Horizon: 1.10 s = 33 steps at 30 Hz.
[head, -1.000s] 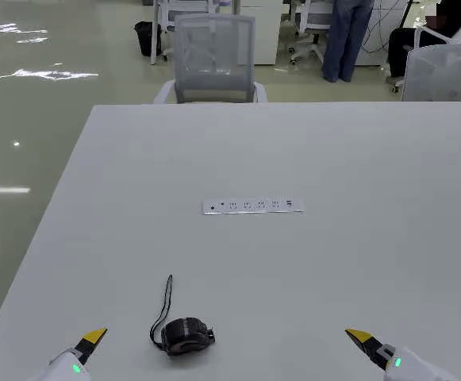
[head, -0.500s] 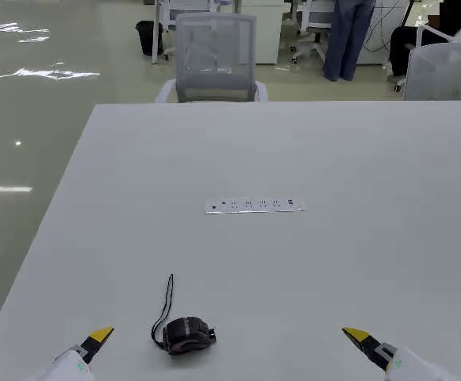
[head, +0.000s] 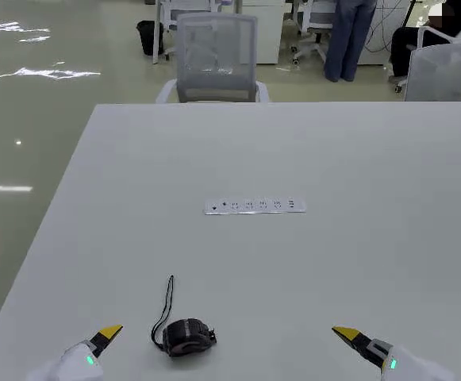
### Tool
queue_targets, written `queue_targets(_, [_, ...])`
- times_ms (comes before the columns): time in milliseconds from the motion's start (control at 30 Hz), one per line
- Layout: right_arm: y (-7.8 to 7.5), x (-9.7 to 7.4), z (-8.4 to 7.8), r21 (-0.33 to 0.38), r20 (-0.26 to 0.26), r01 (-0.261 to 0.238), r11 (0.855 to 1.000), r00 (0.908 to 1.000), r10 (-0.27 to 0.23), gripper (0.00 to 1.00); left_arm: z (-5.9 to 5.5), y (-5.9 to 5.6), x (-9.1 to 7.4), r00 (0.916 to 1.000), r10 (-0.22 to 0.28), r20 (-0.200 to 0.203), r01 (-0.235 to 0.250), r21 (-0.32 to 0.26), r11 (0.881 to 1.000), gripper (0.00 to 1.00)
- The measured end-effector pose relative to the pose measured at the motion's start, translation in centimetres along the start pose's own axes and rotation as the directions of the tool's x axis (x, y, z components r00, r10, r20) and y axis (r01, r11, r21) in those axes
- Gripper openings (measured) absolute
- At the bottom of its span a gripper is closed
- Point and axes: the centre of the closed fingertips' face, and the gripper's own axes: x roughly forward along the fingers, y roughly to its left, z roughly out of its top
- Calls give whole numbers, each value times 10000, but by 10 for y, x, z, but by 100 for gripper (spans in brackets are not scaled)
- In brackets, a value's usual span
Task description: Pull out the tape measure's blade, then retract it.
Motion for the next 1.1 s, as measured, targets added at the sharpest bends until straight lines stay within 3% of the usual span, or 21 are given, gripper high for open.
queue_targets(633, [-6,24,5,-1179,-214,-1096,9870,9939,1078,66,-2,5,24,9970,-545,-548,593,907,9941,62])
queue_targets(1100, [-14,47,4,-1750,-588,-1694,9699,9851,1615,61,-1,6,49,9942,-743,-777,818,988,9917,56])
